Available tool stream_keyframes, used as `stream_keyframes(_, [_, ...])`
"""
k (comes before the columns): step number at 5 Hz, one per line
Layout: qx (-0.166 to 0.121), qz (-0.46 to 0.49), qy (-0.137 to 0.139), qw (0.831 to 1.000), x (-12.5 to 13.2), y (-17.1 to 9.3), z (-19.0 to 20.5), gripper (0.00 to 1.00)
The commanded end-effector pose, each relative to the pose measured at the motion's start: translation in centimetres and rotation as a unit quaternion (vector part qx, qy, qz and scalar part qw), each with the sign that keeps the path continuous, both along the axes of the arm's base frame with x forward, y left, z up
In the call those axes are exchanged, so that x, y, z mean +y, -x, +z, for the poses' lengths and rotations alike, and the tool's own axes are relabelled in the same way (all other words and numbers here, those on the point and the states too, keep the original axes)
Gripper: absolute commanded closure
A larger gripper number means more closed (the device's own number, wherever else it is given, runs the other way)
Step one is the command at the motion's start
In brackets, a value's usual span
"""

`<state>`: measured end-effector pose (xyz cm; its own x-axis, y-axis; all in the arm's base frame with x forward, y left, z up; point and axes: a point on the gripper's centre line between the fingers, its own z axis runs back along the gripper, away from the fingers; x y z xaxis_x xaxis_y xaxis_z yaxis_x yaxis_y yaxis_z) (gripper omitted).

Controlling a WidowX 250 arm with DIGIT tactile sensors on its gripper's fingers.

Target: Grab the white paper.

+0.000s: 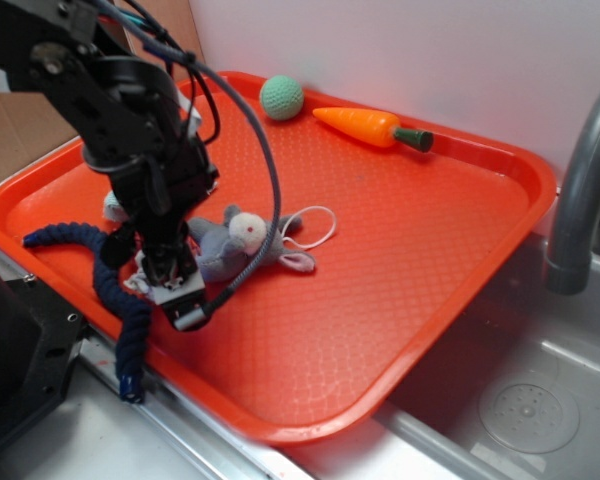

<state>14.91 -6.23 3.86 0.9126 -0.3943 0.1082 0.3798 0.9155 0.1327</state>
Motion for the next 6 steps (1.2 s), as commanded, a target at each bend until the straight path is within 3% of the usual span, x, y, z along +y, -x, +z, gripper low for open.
stream_keyframes(1, [0.033, 0.009, -0.012, 0.999, 0.1, 0.5, -1.0, 0.65])
stream_keyframes(2, [0.057, 0.018, -0.005, 0.998, 0.8, 0.5, -1.2, 0.98])
stream_keyframes(4, [0.094, 0.033, -0.006, 0.995, 0.9, 0.6, -2.0, 1.00])
stream_keyframes(5, [0.102, 0.039, 0.011, 0.994, 0.7, 0.5, -0.9, 1.00])
stream_keyframes(6, [0.091, 0.057, 0.048, 0.993, 0.7, -0.7, 2.3, 1.00])
